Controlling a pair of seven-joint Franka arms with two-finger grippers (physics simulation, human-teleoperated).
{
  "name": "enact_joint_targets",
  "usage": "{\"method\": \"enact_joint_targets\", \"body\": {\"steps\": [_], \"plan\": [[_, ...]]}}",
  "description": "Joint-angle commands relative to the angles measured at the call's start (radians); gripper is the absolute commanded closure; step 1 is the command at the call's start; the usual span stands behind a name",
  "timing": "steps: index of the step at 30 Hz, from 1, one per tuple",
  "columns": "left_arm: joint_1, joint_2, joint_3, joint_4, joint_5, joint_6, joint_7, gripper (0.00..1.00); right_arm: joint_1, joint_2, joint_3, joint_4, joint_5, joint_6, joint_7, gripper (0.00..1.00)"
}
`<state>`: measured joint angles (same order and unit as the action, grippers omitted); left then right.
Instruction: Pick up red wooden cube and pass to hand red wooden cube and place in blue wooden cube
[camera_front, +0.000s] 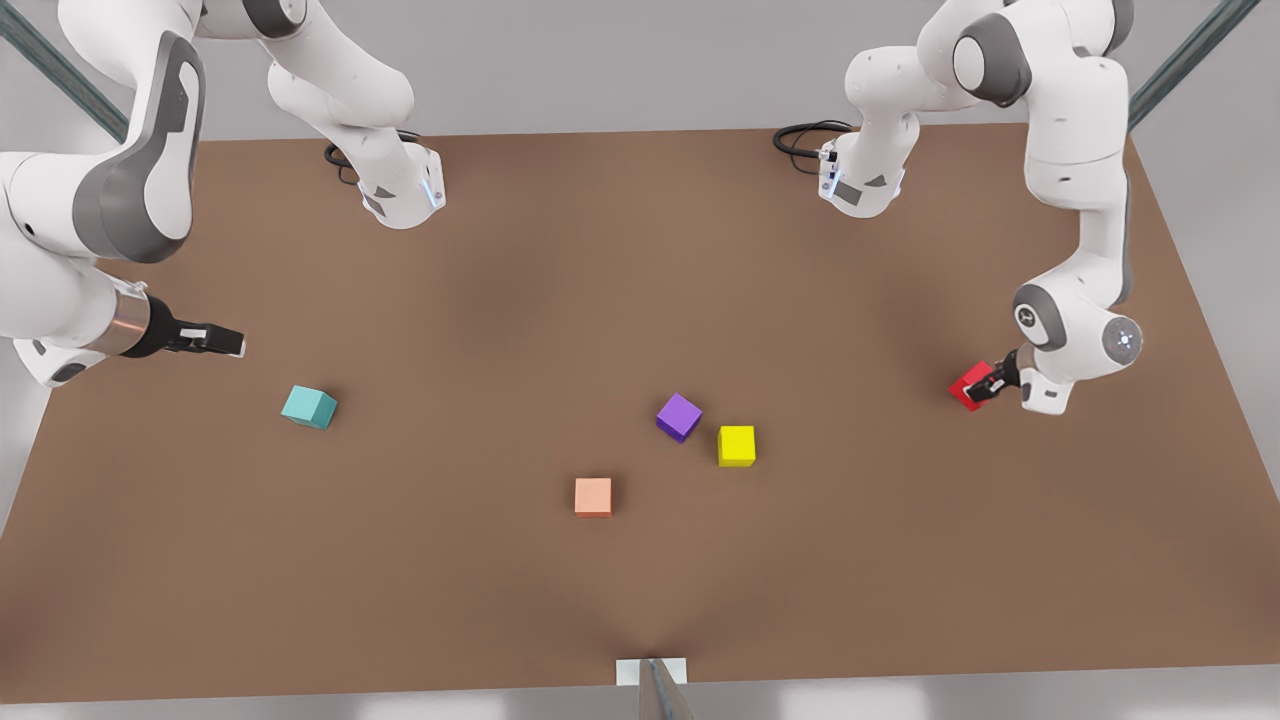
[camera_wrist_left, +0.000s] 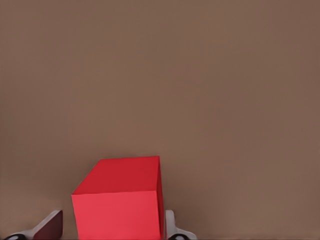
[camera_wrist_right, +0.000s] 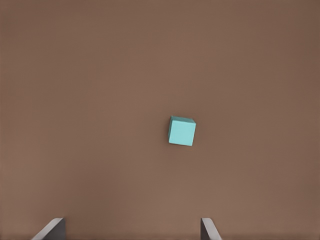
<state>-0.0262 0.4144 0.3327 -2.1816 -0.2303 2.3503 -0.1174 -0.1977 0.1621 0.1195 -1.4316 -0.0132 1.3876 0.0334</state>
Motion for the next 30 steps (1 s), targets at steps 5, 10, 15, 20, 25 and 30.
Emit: {"method": "enact_joint_targets", "body": {"steps": [5,10,15,20,25,30], "plan": [[0.000,0.035,-0.001,-0.003,0.002,0.040,-0.033,0.00,0.003,-0.001,0.000,0.000,0.002,-0.004,-0.003,0.00],[-0.001,0.056,-0.001,0.000,0.000,0.055,-0.034,0.00,0.003,0.005,0.000,-0.003,0.004,-0.004,-0.001,0.00],[-0.003,0.066,-0.004,0.009,-0.014,0.076,-0.033,0.33,0.001,0.005,0.000,-0.007,0.007,-0.006,-0.003,0.00],[-0.008,0.066,-0.009,0.014,-0.015,0.076,-0.036,0.40,0.003,0.005,0.000,-0.007,0.007,-0.006,-0.003,0.00],[-0.003,0.055,-0.126,0.229,-0.029,-0.233,-0.145,0.40,0.001,0.005,0.000,-0.007,0.007,-0.006,-0.003,0.00],[-0.004,0.149,-0.606,0.672,-0.299,-0.618,-0.318,0.39,-0.006,0.079,-0.006,-0.016,0.171,-0.045,-0.451,0.00]]}}
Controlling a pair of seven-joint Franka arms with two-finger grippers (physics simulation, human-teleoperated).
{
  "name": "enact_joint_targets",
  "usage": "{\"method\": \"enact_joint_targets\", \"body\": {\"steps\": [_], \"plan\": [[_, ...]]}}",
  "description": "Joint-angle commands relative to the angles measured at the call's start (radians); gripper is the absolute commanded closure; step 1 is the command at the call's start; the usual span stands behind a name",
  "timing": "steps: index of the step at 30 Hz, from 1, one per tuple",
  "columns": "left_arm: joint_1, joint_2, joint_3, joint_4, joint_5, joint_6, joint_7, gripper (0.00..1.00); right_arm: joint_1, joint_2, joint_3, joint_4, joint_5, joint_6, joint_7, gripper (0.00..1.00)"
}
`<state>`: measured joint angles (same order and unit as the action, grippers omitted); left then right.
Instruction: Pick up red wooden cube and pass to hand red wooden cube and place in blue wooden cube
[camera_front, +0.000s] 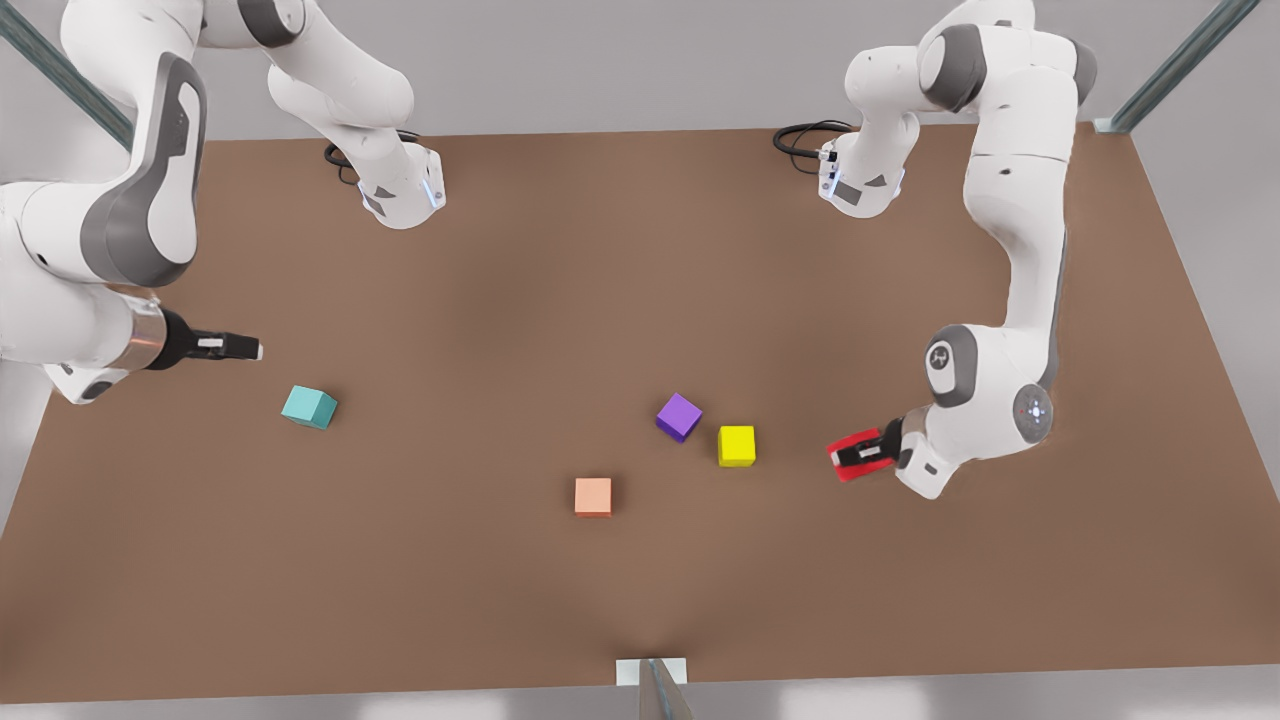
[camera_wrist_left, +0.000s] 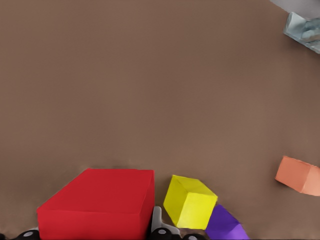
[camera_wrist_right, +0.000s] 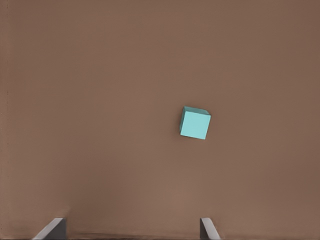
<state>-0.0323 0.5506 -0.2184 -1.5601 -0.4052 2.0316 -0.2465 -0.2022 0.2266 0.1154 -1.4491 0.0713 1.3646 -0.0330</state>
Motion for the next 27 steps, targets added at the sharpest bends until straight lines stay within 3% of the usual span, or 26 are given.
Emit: {"method": "enact_joint_targets", "body": {"steps": [1,4,6,8,9,11,15,17,19,27], "plan": [[0.002,0.034,-0.116,0.084,-0.178,-0.298,-0.194,0.39,0.007,0.037,0.004,-0.007,0.165,-0.022,-0.488,0.00],[0.002,0.276,-0.239,0.325,-0.417,-0.291,-0.129,0.38,0.047,0.177,0.009,-0.001,0.283,-0.004,-0.838,0.00],[0.002,0.371,-0.318,0.402,-0.477,-0.200,-0.132,0.38,0.072,0.253,0.010,0.036,0.285,0.074,-1.007,0.00],[-0.035,0.451,-0.343,0.505,-0.509,-0.194,-0.125,0.38,0.081,0.388,0.023,0.096,0.416,0.149,-1.185,0.00],[-0.058,0.454,-0.343,0.512,-0.509,-0.174,-0.060,0.38,0.086,0.425,0.024,0.104,0.484,0.154,-1.196,0.00],[-0.086,0.463,-0.351,0.514,-0.514,-0.111,0.056,0.38,0.090,0.445,0.105,0.111,0.519,0.229,-1.317,0.00],[-0.090,0.474,-0.377,0.514,-0.535,-0.099,0.125,0.38,0.106,0.511,0.118,0.088,0.659,0.513,-1.777,0.00],[-0.090,0.476,-0.377,0.509,-0.535,-0.106,0.190,0.38,0.099,0.513,0.118,0.033,0.817,0.530,-1.932,0.00],[-0.090,0.489,-0.381,0.509,-0.535,-0.103,0.314,0.39,0.101,0.451,0.118,-0.106,1.097,0.702,-2.193,0.00],[-0.098,0.491,-0.386,0.508,-0.549,-0.050,0.550,0.36,0.106,0.341,0.170,-0.309,1.318,0.686,-2.414,0.00]]}}
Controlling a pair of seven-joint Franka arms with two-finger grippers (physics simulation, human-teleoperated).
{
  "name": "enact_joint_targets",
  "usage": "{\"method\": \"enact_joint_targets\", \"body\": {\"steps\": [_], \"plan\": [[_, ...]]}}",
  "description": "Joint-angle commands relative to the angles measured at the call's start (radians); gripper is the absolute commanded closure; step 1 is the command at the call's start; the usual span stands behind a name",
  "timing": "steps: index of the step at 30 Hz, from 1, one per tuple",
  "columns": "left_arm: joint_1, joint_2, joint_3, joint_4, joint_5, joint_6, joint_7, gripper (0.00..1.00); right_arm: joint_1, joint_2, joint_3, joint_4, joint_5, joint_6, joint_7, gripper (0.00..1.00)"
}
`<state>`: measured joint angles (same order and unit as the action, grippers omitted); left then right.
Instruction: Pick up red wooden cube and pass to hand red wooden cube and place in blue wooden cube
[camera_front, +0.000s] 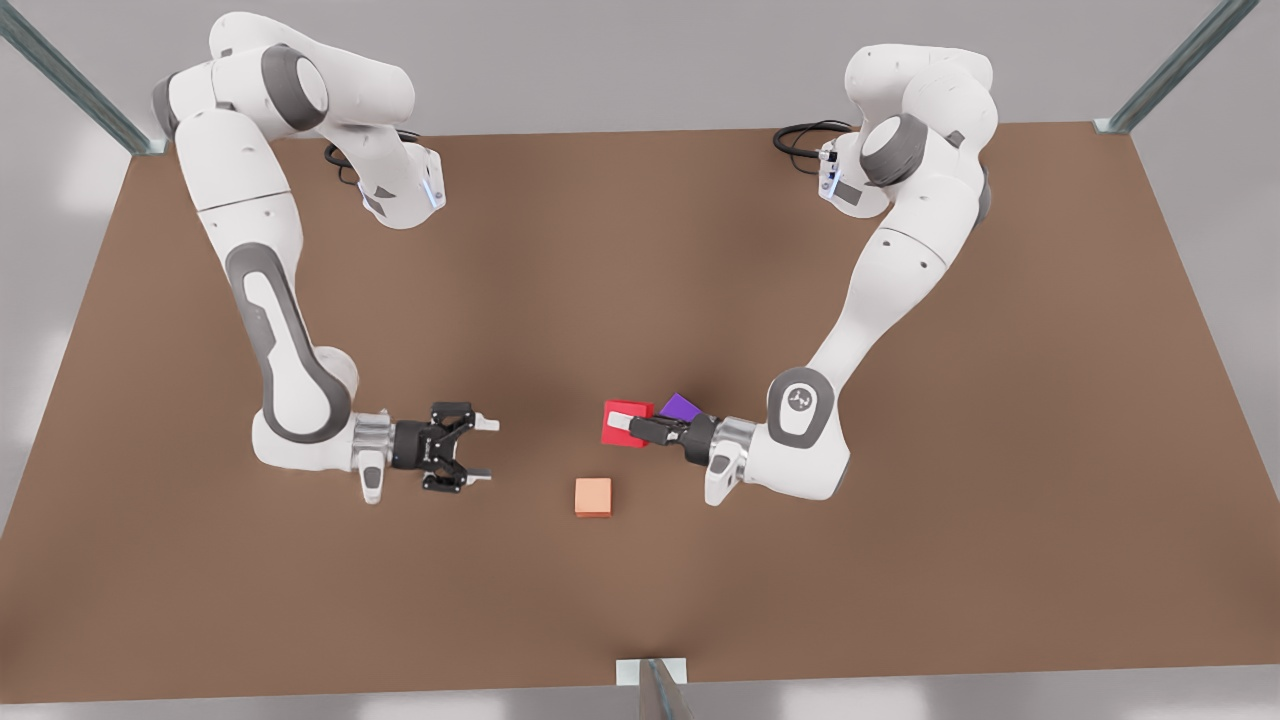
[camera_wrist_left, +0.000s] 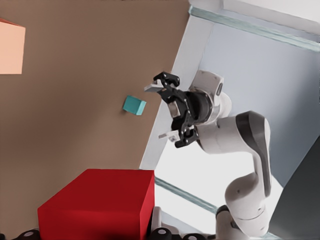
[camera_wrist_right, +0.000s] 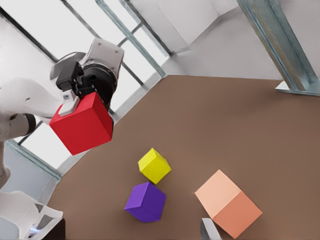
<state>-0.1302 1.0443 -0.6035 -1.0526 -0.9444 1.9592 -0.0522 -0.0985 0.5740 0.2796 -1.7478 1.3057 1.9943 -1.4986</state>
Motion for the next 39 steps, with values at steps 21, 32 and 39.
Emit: {"method": "enact_joint_targets", "body": {"steps": [21,32,39], "plan": [[0.000,0.011,0.001,-0.004,-0.083,0.087,0.549,0.37,0.068,0.081,0.108,0.019,0.337,0.081,-0.994,0.00],[-0.017,0.010,-0.001,-0.004,-0.086,0.173,0.557,0.37,0.108,0.078,0.132,0.034,0.376,0.118,-0.985,0.00],[-0.040,0.010,-0.001,-0.004,-0.094,0.207,0.557,0.37,0.112,0.092,0.133,0.065,0.377,0.119,-0.970,0.00]]}}
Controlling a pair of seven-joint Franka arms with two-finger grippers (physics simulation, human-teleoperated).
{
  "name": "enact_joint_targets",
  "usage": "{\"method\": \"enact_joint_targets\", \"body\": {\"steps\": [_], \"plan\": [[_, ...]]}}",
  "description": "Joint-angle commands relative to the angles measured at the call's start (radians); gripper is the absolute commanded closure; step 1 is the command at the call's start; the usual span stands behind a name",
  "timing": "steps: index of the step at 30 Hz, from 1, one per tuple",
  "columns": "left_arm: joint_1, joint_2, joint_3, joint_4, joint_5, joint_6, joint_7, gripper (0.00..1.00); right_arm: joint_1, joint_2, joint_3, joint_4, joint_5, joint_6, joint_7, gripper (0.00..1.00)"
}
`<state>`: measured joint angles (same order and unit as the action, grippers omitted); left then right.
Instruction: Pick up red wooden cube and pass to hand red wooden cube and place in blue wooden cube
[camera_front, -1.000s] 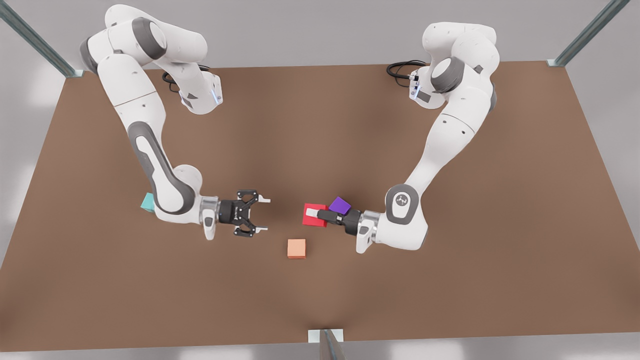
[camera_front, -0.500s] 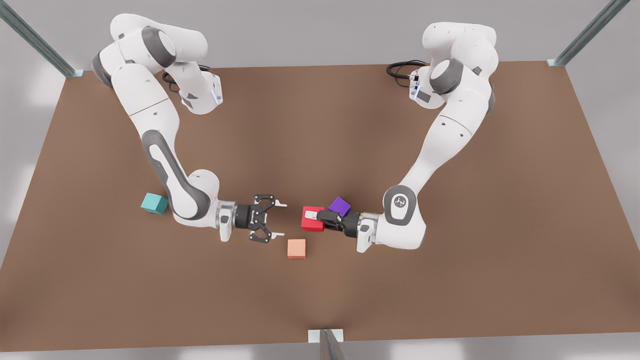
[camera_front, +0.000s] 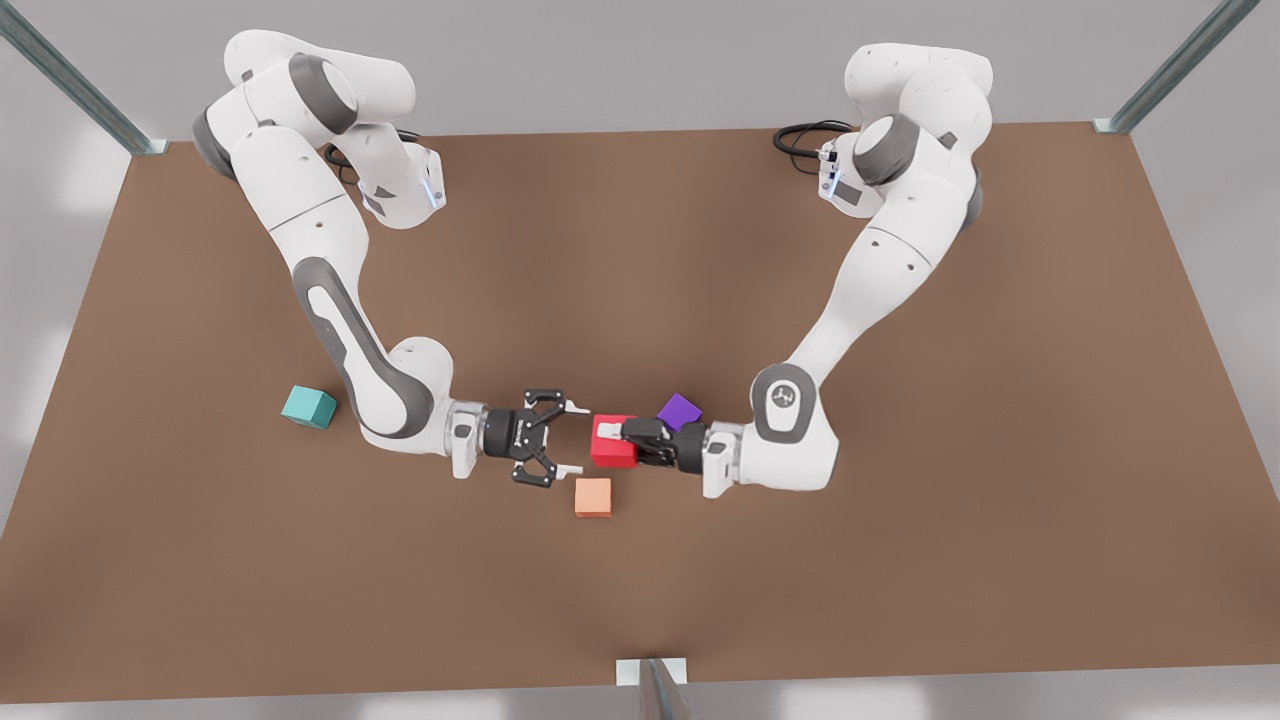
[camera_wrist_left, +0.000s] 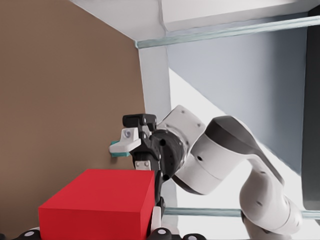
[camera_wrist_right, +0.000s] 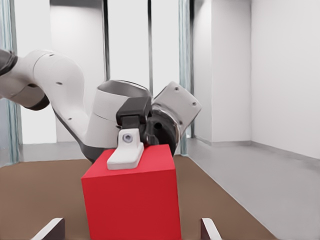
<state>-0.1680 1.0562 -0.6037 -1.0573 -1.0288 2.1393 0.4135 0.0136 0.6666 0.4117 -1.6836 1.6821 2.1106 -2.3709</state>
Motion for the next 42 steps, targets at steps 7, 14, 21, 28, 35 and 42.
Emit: {"method": "enact_joint_targets", "body": {"steps": [7,14,21,28,35,42], "plan": [[-0.005,-0.002,-0.001,0.000,-0.014,0.028,0.090,0.37,0.002,-0.004,0.001,-0.007,-0.007,-0.009,-0.097,0.00],[-0.005,-0.002,-0.001,0.000,-0.014,0.028,0.090,0.37,0.002,-0.009,0.002,-0.014,-0.007,-0.011,-0.097,0.00],[-0.005,-0.004,-0.001,0.000,-0.014,0.028,0.090,0.37,0.009,-0.001,0.006,-0.002,0.005,0.003,-0.096,0.00],[-0.004,-0.004,-0.001,-0.001,-0.014,0.027,0.090,0.37,0.015,0.019,0.006,0.019,0.008,0.009,-0.079,0.00],[-0.004,-0.004,-0.001,0.000,-0.014,0.027,0.091,0.37,0.026,0.031,0.006,0.044,0.010,0.011,-0.064,0.00],[-0.033,-0.002,-0.001,0.000,-0.033,0.071,0.090,0.37,0.043,0.042,0.006,0.062,0.022,0.022,-0.048,0.00]]}}
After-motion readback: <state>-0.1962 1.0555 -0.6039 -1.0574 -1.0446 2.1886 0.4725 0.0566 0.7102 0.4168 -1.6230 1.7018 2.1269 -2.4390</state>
